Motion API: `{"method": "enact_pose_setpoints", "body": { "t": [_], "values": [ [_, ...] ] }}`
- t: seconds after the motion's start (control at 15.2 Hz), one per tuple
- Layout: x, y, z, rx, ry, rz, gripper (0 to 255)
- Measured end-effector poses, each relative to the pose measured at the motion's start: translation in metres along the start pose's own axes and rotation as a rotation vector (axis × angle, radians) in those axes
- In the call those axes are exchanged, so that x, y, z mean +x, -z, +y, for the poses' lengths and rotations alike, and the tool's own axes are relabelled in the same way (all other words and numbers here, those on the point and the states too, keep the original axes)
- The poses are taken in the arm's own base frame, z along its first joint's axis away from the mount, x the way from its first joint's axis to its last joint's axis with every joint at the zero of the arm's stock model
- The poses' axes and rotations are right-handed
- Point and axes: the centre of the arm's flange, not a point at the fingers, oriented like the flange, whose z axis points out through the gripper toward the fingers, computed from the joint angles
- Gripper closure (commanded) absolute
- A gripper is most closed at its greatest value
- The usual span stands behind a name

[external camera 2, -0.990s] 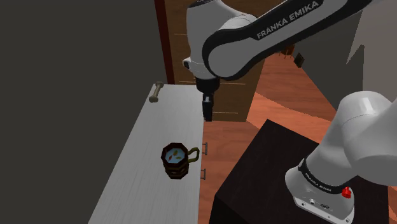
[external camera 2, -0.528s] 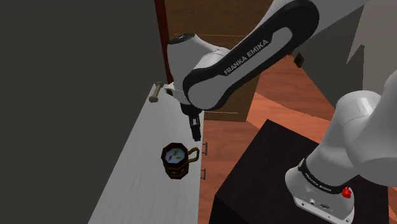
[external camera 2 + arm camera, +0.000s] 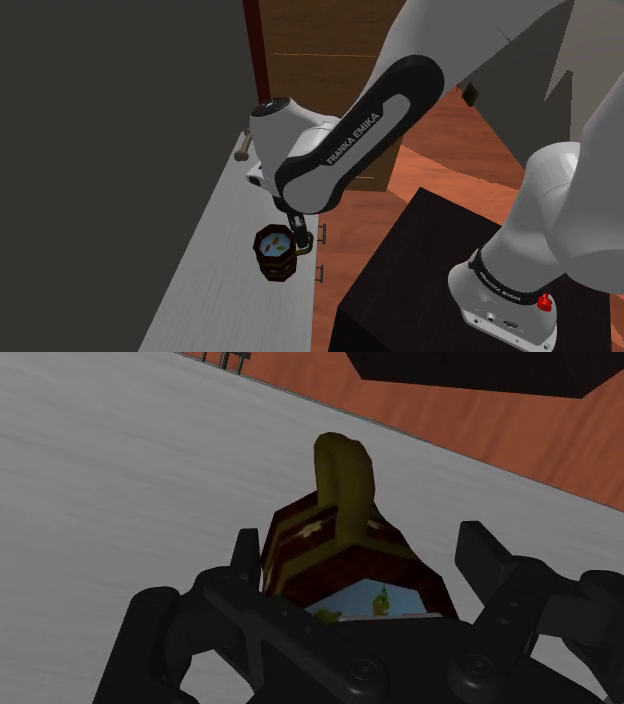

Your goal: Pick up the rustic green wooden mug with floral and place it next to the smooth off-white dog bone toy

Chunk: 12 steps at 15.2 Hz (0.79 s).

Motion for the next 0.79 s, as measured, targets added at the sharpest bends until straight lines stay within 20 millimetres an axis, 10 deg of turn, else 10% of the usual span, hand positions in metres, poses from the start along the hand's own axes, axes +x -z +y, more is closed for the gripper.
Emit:
{"method": "enact_pose_setpoints", "body": {
  "t": [0.73,0.79],
  "values": [
    [0.000,-0.029,-0.001,0.000,0.002,0.001,0],
    [0.000,-0.029,-0.001,0.000,0.002,0.001,255]
  ]
}}
